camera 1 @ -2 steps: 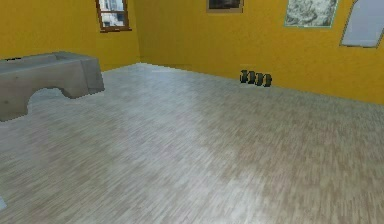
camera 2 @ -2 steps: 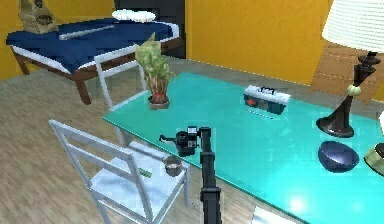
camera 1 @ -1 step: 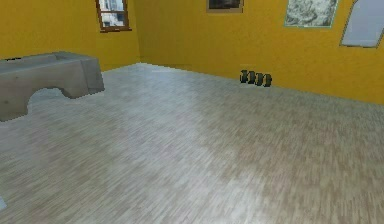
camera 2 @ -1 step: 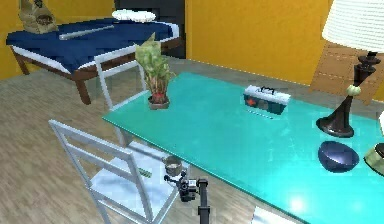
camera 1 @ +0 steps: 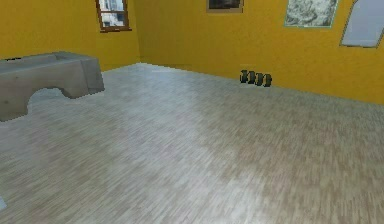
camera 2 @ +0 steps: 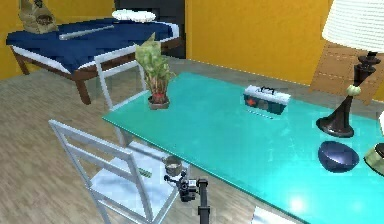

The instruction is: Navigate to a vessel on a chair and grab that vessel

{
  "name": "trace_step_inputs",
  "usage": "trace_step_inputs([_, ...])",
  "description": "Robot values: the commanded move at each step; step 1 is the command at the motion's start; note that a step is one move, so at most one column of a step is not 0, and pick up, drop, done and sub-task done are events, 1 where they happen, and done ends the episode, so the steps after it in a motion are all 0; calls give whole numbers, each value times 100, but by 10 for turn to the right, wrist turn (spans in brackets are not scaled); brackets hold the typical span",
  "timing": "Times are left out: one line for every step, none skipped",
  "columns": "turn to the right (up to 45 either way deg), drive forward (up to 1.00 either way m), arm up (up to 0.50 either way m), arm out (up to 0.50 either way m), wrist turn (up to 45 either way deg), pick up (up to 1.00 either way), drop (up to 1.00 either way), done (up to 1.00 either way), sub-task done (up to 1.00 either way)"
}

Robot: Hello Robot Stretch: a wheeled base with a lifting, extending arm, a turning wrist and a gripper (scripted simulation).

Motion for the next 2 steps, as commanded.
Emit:
trace_step_inputs([0,0,10,0,0,0,0,0,0])
trace_step_inputs([0,0,0,0,0,0,0,100,0])
